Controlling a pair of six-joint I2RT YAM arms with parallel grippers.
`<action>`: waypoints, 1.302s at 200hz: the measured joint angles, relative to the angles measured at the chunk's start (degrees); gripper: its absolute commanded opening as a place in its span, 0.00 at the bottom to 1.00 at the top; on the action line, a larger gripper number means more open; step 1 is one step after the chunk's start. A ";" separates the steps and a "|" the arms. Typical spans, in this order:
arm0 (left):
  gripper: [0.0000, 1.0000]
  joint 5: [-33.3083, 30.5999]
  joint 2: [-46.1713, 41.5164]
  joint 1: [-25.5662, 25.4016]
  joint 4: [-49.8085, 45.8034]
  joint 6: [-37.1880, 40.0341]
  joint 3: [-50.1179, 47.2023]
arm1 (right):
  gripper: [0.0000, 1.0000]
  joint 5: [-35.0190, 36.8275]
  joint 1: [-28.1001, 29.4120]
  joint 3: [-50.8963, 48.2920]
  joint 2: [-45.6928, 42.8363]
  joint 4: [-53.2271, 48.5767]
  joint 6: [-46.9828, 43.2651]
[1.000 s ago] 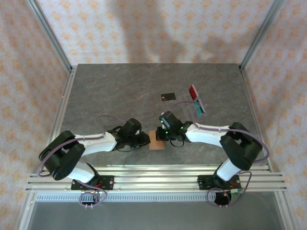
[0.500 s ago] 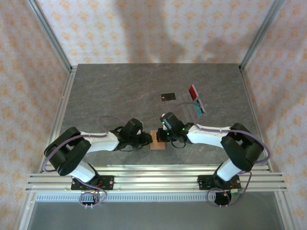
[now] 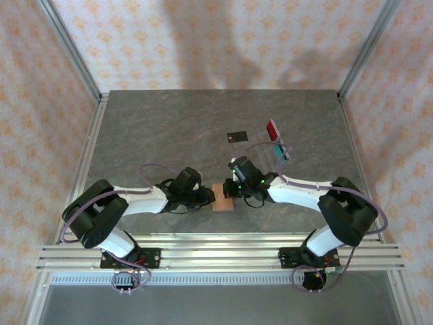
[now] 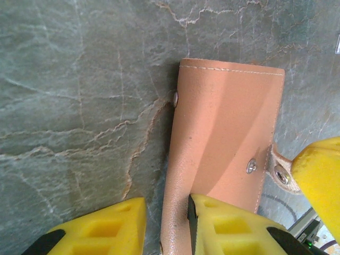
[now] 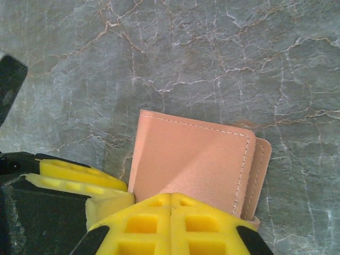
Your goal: Put the credit cards into the card holder
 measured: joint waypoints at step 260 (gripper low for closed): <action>0.27 1.70 1.40 0.55 3.54 -3.10 -0.83 | 0.00 1.75 1.25 -3.30 2.49 6.93 -0.15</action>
